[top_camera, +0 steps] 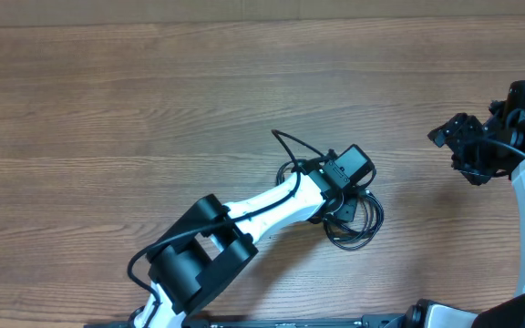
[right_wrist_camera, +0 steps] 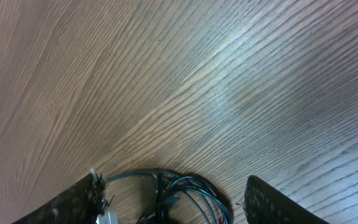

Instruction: Untangle cables

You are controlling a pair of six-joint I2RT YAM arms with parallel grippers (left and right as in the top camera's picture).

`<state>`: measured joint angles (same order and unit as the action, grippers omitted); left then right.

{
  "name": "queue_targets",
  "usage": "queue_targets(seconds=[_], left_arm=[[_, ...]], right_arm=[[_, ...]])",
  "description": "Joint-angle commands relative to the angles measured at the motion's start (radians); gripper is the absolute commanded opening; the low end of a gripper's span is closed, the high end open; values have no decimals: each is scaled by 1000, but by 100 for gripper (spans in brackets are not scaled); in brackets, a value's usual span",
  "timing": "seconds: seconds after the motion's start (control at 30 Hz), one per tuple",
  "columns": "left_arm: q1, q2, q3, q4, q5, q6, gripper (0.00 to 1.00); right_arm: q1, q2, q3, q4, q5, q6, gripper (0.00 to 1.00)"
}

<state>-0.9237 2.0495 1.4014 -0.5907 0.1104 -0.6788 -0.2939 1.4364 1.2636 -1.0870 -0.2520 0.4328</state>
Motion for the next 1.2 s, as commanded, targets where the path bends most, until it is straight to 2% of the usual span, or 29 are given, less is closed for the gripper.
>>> queue_targets(seconds=[0.0, 0.2, 0.33, 0.4, 0.47, 0.5, 0.6, 0.73, 0.97, 1.1, 1.17], left_arm=[[-7, 18, 9, 1, -56, -77, 29], [-8, 46, 9, 16, -53, -116, 23], [1, 56, 9, 32, -32, -115, 14], [1, 56, 9, 39, -32, -111, 4], [4, 55, 11, 57, -32, -74, 4], [21, 38, 29, 51, -32, -4, 4], [67, -24, 77, 10, -1, 98, 4], [164, -144, 150, -23, 222, 250, 4], [343, -253, 194, -31, 604, 261, 4], [418, -257, 194, -34, 763, 261, 4], [443, -257, 194, -34, 798, 260, 4]], right_arm=[[-3, 0, 14, 0, -3, -23, 71], [-3, 0, 13, -1, -4, -27, 70], [-3, 0, 13, -11, -4, -50, 71], [-3, 0, 13, -16, -3, -50, 70], [-3, 0, 13, -23, -4, -67, 70], [-3, 0, 13, -31, -5, -87, 70], [-3, 0, 13, -35, -38, -148, 69], [-3, 0, 13, -32, -217, -273, 68], [-3, 0, 13, -10, -538, -387, 67], [8, 0, 13, 6, -625, -386, 66], [26, 0, 13, 16, -637, -386, 66]])
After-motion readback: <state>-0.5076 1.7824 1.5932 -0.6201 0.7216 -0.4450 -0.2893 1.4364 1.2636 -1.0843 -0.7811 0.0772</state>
